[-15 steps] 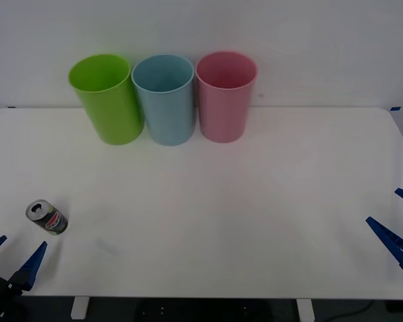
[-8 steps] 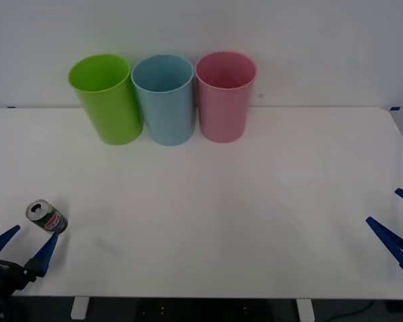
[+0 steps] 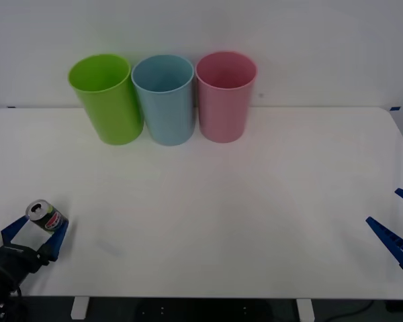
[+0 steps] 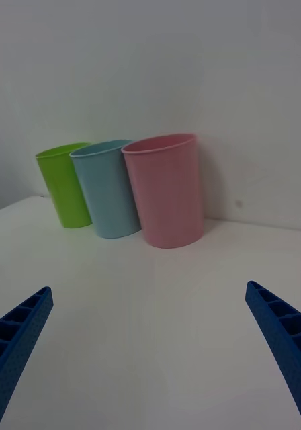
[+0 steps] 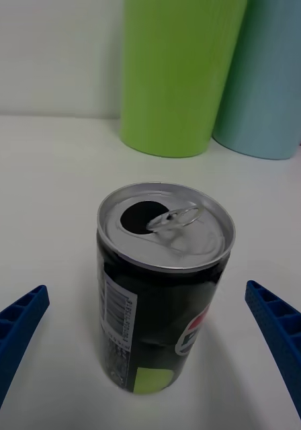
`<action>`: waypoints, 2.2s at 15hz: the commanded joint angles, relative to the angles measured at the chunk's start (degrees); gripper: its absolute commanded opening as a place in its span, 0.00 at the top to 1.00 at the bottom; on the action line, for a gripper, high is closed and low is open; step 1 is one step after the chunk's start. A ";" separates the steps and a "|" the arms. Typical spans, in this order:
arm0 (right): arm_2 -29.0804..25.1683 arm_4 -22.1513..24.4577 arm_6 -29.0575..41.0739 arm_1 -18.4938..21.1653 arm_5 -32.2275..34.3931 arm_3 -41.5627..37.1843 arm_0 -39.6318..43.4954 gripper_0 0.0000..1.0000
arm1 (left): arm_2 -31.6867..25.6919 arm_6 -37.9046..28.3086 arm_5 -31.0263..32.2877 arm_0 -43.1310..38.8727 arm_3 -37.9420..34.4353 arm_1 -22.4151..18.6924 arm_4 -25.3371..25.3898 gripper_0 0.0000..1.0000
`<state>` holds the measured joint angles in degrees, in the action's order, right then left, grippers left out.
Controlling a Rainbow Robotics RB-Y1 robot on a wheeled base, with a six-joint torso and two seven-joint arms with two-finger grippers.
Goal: Grasp the object on the table and drop it into the matching bin: aluminum can to the light blue bin, PET bottle to the pink bin.
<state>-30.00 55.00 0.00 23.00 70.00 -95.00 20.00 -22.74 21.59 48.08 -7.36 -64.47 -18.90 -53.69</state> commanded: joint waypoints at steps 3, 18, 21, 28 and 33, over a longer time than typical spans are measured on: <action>0.00 0.00 0.00 0.00 0.00 0.00 0.00 0.00 | 0.68 0.12 -1.85 2.70 1.27 0.00 -1.33 0.00; 0.00 0.00 0.00 0.00 0.00 0.00 0.00 0.00 | 1.56 -0.14 -2.20 3.49 1.27 0.00 -0.72 1.00; 0.00 0.00 0.00 0.00 0.00 0.00 0.00 0.00 | 1.47 -0.23 -2.29 3.49 1.27 0.00 -0.46 1.00; 0.00 0.00 0.00 0.00 0.00 0.00 0.00 0.00 | 1.56 -0.23 -2.20 2.96 0.57 0.00 0.60 1.00; 0.00 0.00 0.00 0.00 0.00 0.00 0.00 0.00 | 2.97 -1.37 -2.02 0.94 -6.02 0.00 2.44 1.00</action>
<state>-30.00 55.00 0.00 23.00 70.00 -95.00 20.00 -19.98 20.43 46.00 -6.01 -69.18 -18.90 -51.47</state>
